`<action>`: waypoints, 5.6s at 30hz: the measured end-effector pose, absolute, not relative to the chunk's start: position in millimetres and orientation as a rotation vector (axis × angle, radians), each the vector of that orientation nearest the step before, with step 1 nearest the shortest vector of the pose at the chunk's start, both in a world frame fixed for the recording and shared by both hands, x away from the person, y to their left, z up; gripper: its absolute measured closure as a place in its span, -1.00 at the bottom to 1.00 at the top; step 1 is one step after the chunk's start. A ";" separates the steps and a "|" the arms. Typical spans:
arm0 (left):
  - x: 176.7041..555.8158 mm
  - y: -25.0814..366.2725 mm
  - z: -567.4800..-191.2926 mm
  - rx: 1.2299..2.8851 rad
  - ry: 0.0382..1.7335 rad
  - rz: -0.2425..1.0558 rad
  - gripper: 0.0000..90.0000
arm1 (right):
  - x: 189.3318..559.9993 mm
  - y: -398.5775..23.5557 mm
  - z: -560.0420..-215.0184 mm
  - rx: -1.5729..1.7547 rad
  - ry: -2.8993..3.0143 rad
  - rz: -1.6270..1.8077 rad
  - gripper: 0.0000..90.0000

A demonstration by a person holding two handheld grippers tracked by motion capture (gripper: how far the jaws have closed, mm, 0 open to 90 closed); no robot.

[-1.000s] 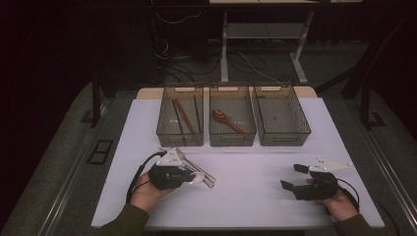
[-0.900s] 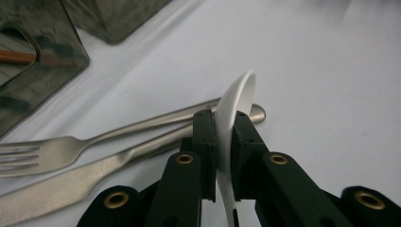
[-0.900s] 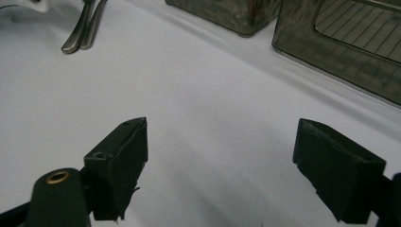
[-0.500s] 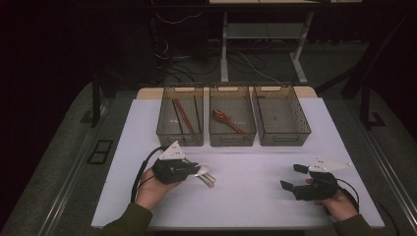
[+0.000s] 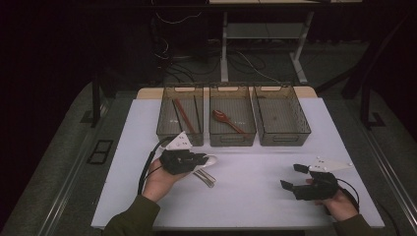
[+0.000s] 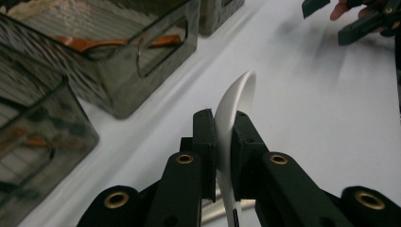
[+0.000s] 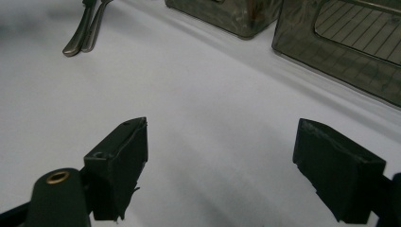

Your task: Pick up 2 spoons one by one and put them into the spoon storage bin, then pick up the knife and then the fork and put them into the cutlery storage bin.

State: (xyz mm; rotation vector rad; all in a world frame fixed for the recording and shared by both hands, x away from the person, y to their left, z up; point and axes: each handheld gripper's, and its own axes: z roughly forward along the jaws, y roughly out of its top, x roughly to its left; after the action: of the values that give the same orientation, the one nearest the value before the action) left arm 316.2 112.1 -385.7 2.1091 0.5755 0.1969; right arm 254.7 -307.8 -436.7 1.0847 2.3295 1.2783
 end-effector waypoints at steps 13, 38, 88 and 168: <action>343.3 93.7 -367.9 2.067 0.564 0.214 0.82 | 254.6 -308.1 -436.3 1.091 2.324 1.285 -0.60; 419.0 52.1 -342.0 1.993 0.578 0.285 0.82 | 253.4 -310.9 -435.5 1.108 2.313 1.301 -0.60; 457.5 -4.1 -379.6 2.153 0.624 0.278 0.46 | 252.3 -311.9 -434.8 1.100 2.313 1.313 -0.60; 336.7 155.0 -437.2 2.206 0.796 0.255 0.98 | 252.7 -312.0 -437.5 1.094 2.316 1.284 -0.60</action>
State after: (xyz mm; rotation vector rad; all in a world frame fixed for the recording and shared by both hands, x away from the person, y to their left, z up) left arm 336.7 155.0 -437.2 2.2060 0.7962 0.2550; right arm 252.7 -312.0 -437.5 1.0937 2.3160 1.2842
